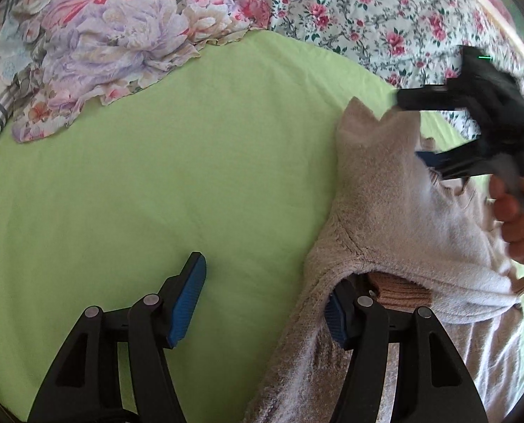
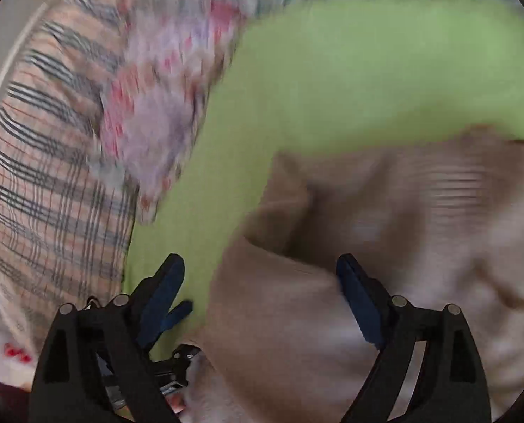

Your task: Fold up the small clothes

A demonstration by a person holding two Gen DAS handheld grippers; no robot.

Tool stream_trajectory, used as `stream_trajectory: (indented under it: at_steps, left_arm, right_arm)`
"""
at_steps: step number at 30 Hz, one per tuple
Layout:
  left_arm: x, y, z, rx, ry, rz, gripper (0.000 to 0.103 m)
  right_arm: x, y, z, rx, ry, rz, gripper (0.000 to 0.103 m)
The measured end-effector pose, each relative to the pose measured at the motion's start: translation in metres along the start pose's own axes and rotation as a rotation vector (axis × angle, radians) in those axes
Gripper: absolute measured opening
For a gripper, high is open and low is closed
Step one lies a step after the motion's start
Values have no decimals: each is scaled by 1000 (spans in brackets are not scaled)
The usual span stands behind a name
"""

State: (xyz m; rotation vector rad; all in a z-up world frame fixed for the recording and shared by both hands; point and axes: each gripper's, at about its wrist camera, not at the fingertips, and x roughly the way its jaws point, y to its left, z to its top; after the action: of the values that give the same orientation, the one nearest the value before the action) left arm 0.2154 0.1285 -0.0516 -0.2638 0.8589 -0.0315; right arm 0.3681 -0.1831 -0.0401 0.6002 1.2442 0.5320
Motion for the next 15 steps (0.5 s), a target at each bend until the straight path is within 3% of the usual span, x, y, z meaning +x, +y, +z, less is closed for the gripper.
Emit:
stream_trajectory:
  at_steps: [3,6,10,15]
  left_arm:
    - [-1,10,0,-49,-13,-43,63]
    - [-4,20,0,-101,-25,-96,62]
    - [-6,32,-2,-155,-30,-165,60]
    - [-17,26,-4,-115,2,-161,60]
  right_arm:
    - [26,13,24,-28,-14,106,89]
    - [34,17,39,3,-136,219,90]
    - [18,-1,38,109,-281,271,89]
    - [-45,-27,2,144,-396,143,89]
